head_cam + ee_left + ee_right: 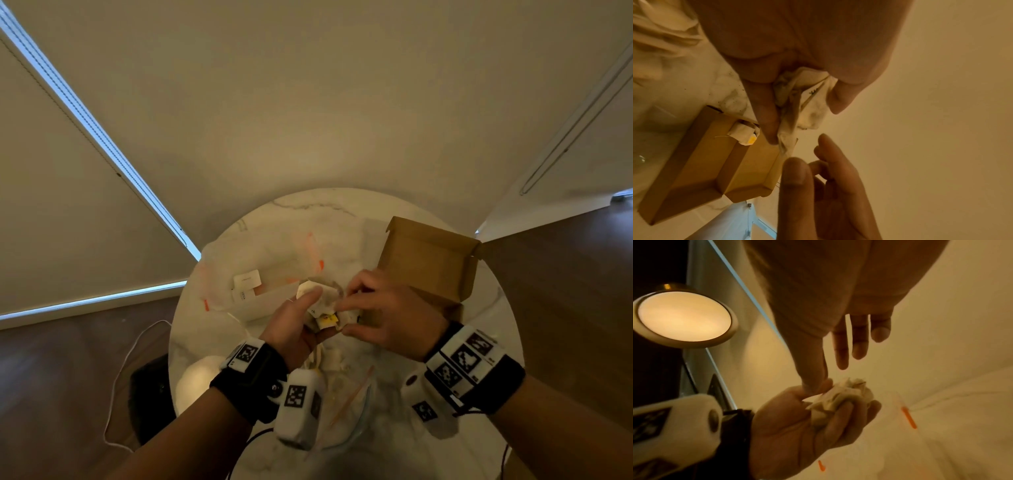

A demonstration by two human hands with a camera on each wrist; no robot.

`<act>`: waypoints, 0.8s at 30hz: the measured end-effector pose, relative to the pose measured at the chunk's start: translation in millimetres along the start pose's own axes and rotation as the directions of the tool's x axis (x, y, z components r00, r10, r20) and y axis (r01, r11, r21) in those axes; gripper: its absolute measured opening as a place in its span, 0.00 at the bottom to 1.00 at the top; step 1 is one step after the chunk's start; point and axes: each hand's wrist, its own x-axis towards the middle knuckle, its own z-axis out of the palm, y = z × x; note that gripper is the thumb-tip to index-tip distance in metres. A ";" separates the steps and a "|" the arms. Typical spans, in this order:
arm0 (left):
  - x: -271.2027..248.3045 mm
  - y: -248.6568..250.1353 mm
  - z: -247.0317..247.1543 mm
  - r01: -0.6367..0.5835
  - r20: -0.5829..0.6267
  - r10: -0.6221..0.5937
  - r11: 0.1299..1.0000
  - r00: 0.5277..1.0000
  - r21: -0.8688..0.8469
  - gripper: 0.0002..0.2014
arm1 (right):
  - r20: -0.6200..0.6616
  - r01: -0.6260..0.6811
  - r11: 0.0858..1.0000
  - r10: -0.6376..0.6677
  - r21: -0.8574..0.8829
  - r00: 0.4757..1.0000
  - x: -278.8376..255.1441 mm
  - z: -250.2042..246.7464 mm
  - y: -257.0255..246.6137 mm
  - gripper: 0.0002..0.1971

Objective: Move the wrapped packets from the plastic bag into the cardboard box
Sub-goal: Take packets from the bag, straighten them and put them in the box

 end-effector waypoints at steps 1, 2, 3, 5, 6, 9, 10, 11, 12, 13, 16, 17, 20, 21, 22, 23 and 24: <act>-3.9 0.2 0.6 -0.003 0.007 0.002 1.000 1.000 0.014 0.14 | -0.008 0.016 0.999 -0.017 -0.032 1.000 -0.2 2.3 -6.0 0.16; -7.7 0.0 1.7 -0.006 0.014 0.006 1.000 1.000 0.022 0.14 | -0.013 0.026 0.998 -0.027 -0.055 1.000 0.2 4.3 -11.4 0.16; -11.6 -0.2 3.1 -0.010 0.024 0.010 1.000 1.000 0.024 0.14 | -0.014 0.036 0.996 -0.037 -0.078 0.999 1.1 6.8 -16.0 0.15; -18.3 -1.2 5.7 -0.016 0.051 0.015 1.000 0.999 0.017 0.15 | 0.006 0.047 0.990 -0.046 -0.131 0.999 3.2 12.6 -22.8 0.12; -21.4 -1.9 6.6 -0.017 0.064 0.016 1.000 0.998 0.016 0.17 | 0.008 0.048 0.987 -0.047 -0.152 0.999 3.7 15.0 -26.1 0.09; -28.7 -3.5 7.0 -0.014 0.077 0.015 1.000 0.997 -0.005 0.20 | -0.030 0.010 0.995 -0.013 -0.095 0.999 2.1 16.6 -32.1 0.03; -30.0 -3.4 6.6 -0.010 0.075 0.012 1.000 0.997 -0.018 0.21 | -0.044 -0.015 0.998 0.012 -0.054 0.999 1.0 14.5 -33.6 0.03; -31.1 -3.1 6.0 -0.003 0.074 0.005 1.000 0.997 -0.029 0.21 | -0.061 -0.031 0.999 0.030 -0.017 0.998 -0.5 12.3 -34.5 0.03; -32.9 -3.0 5.4 0.005 0.072 -0.002 0.999 0.997 -0.038 0.22 | -0.083 -0.038 0.999 0.040 0.017 0.996 -2.8 9.4 -36.4 0.03; -33.7 -2.6 5.1 0.011 0.069 -0.007 0.999 0.998 -0.049 0.22 | -0.110 -0.043 0.998 0.048 0.055 0.993 -4.8 6.8 -37.1 0.03; -34.1 -2.4 3.9 0.006 0.040 -0.003 0.996 0.999 -0.093 0.21 | -0.159 -0.126 0.971 0.160 0.205 0.974 -10.5 -1.0 -36.5 0.05; -33.4 -2.6 3.6 0.002 0.028 0.001 0.995 1.000 -0.100 0.20 | -0.160 -0.161 0.958 0.202 0.236 0.966 -11.8 -3.7 -34.8 0.07; -29.8 -3.2 2.7 -0.013 0.010 0.014 0.994 1.000 -0.110 0.18 | -0.110 -0.227 0.941 0.261 0.250 0.959 -13.7 -12.0 -33.1 0.07; -28.8 -3.4 2.0 -0.016 0.007 0.017 0.993 1.000 -0.114 0.17 | -0.095 -0.240 0.939 0.270 0.246 0.958 -14.2 -14.8 -33.7 0.06; -27.5 -3.4 1.8 -0.018 0.006 0.019 0.993 1.000 -0.119 0.17 | -0.086 -0.254 0.937 0.281 0.238 0.956 -15.1 -18.4 -32.9 0.05; -26.0 -3.4 1.3 -0.020 0.004 0.021 0.992 1.000 -0.124 0.17 | -0.084 -0.274 0.933 0.300 0.235 0.950 -16.2 -22.7 -30.7 0.05; -24.6 -3.2 0.6 -0.021 0.001 0.021 0.992 1.000 -0.127 0.18 | -0.090 -0.302 0.924 0.330 0.234 0.940 -17.6 -28.1 -26.7 0.05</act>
